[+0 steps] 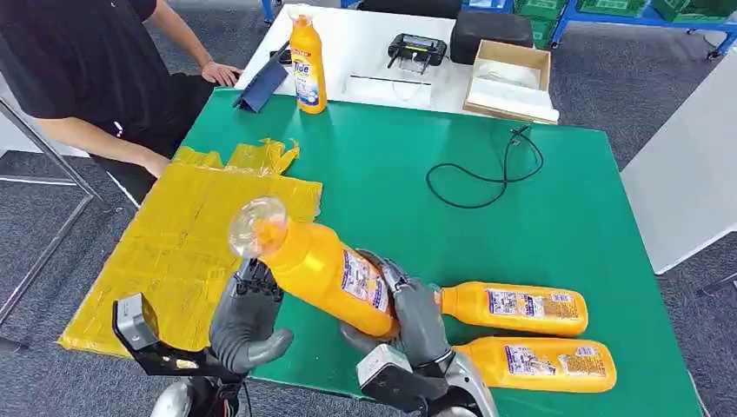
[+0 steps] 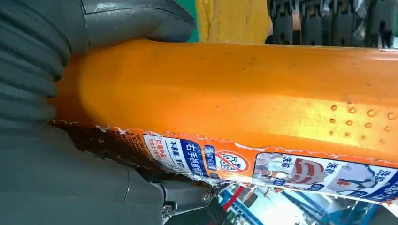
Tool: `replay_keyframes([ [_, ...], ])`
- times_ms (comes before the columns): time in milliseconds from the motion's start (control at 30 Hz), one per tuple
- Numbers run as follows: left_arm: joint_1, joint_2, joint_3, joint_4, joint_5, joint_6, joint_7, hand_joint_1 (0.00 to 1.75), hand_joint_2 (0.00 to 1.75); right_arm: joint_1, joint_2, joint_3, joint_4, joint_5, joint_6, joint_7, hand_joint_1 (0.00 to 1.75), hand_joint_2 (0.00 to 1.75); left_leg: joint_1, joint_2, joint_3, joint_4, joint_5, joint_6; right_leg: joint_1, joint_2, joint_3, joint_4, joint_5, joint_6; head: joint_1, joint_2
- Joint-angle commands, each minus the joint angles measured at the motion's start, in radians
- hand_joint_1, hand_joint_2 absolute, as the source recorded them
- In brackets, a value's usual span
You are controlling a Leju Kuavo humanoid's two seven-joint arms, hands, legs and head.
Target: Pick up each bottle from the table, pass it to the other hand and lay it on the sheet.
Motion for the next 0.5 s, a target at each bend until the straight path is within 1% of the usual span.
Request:
replay_keyframes([
  [33,-0.011,0.076,-0.076,0.065,0.057,-0.024,0.017,0.00,1.75,-0.047,-0.037,0.048,0.086,0.007,-0.002,-0.011,1.75,1.75,0.001,0.001,0.005,-0.001,-0.001,-0.003,0.000,0.005,0.005,-0.002,-0.001,-0.003,0.000,0.000],
  [100,-0.016,0.083,-0.093,0.080,0.060,-0.023,0.024,0.00,1.75,-0.053,-0.041,0.063,0.101,0.012,0.003,-0.012,1.75,1.75,0.001,0.001,0.004,-0.002,-0.001,-0.002,0.000,0.003,0.004,-0.002,0.000,-0.002,0.000,0.000],
  [300,-0.020,0.085,-0.096,0.084,0.061,-0.024,0.025,0.00,1.75,-0.055,-0.041,0.066,0.105,0.013,0.004,-0.012,1.75,1.75,0.000,0.001,0.003,-0.001,0.000,-0.002,0.000,0.003,0.002,-0.001,0.000,-0.002,0.000,0.000],
  [433,-0.025,0.099,-0.122,0.091,0.068,-0.024,0.023,0.00,1.75,-0.060,-0.054,0.102,0.149,0.033,0.010,-0.006,1.75,1.75,0.001,0.000,0.005,-0.002,-0.001,-0.003,0.000,0.004,0.005,-0.002,-0.001,-0.003,0.000,0.000],
  [500,-0.022,0.102,-0.132,0.095,0.049,-0.018,0.013,0.00,1.75,-0.054,-0.057,0.113,0.167,0.045,0.008,-0.008,1.75,1.75,0.000,0.001,0.003,-0.001,0.000,-0.001,0.000,0.002,0.002,-0.002,0.000,-0.001,0.000,0.000],
])
